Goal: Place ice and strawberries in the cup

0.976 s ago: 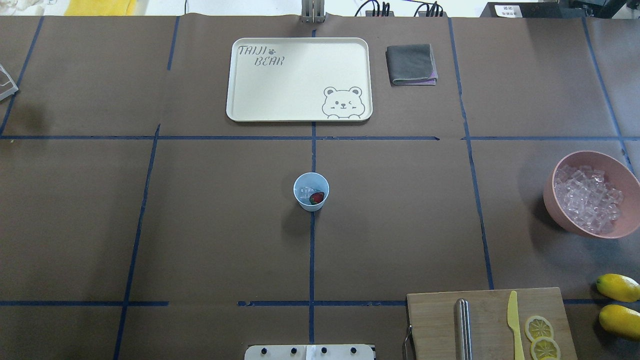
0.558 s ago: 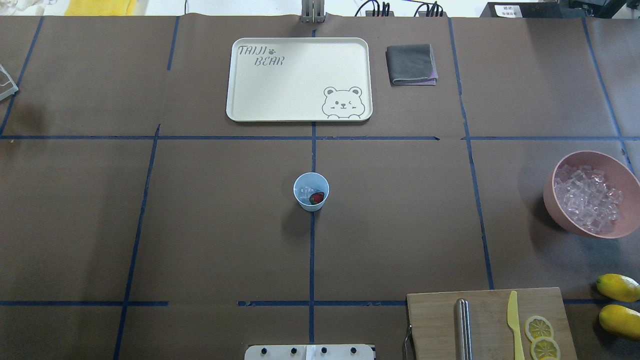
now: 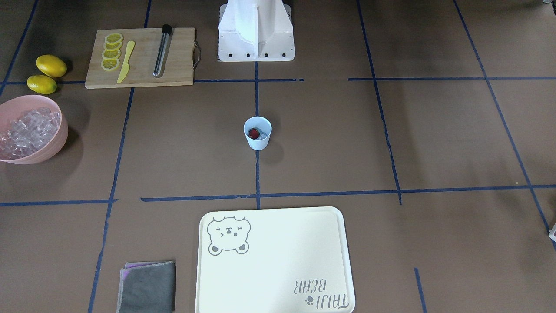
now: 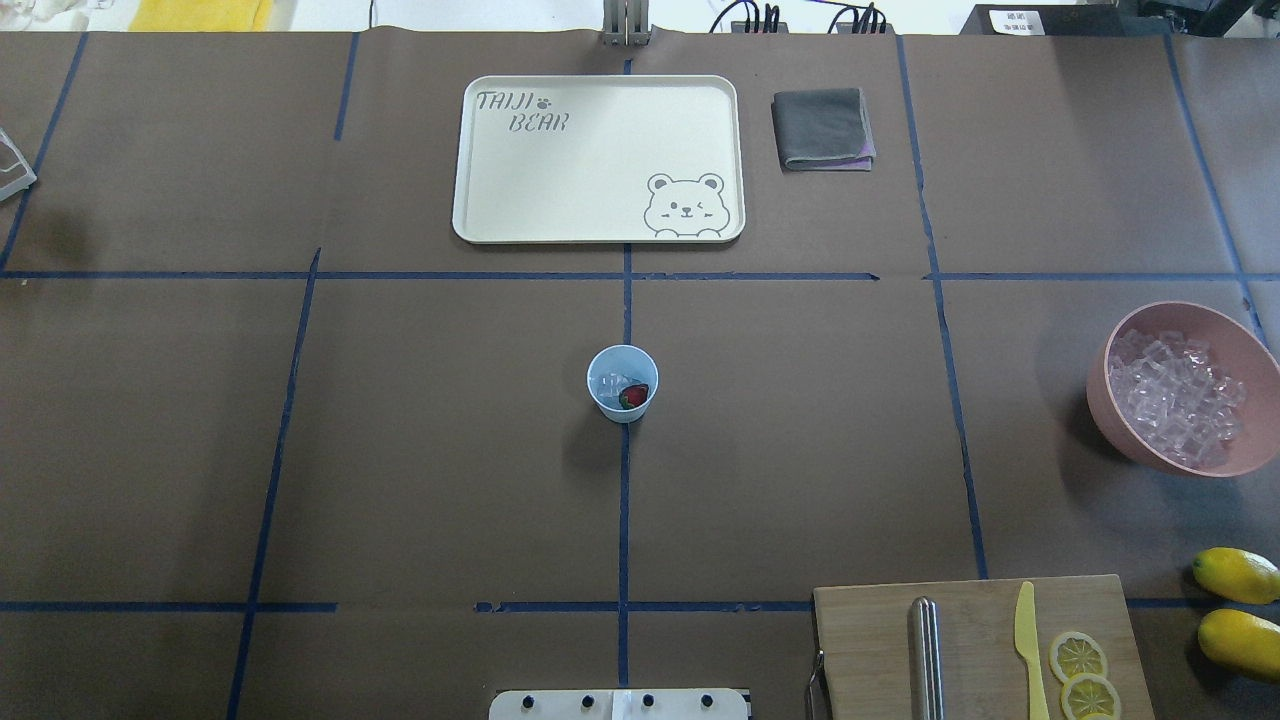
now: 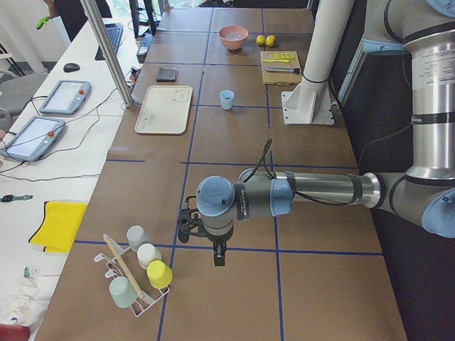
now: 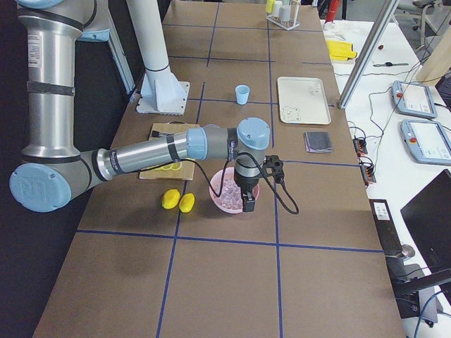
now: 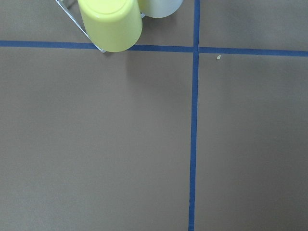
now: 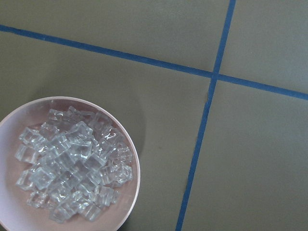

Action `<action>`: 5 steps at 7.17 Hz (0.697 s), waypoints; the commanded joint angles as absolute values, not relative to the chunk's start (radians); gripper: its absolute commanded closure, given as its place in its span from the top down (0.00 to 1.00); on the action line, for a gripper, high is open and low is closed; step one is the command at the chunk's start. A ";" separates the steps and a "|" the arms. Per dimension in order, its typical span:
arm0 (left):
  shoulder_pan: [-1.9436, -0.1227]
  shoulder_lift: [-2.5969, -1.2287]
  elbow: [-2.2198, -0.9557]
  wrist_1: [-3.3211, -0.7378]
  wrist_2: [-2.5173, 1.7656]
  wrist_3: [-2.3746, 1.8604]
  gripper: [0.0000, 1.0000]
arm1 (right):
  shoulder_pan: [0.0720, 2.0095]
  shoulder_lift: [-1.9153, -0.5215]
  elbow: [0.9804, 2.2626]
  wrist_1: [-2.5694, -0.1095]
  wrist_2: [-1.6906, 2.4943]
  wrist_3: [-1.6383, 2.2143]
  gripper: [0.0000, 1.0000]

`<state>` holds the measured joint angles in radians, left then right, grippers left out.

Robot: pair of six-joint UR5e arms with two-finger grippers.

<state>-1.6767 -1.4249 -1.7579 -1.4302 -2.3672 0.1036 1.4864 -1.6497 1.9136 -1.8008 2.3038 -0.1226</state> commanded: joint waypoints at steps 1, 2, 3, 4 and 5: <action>-1.617 -1.427 -1.787 -1.410 -2.342 0.078 1.00 | 1.479 -1.655 1.902 -1.796 2.303 -0.136 1.00; -1.605 -1.436 -1.792 -1.387 -2.344 0.069 1.00 | 1.479 -1.658 1.904 -1.758 2.304 -0.135 1.00; -1.598 -1.434 -1.790 -1.387 -2.348 0.069 1.00 | 1.471 -1.663 1.902 -1.746 2.312 -0.130 1.00; -1.595 -1.422 -1.784 -1.399 -2.349 0.084 1.00 | 1.465 -1.663 1.899 -1.746 2.309 -0.127 1.00; -1.589 -1.420 -1.793 -1.404 -2.352 0.086 1.00 | 1.463 -1.663 1.882 -1.743 2.306 -0.126 1.00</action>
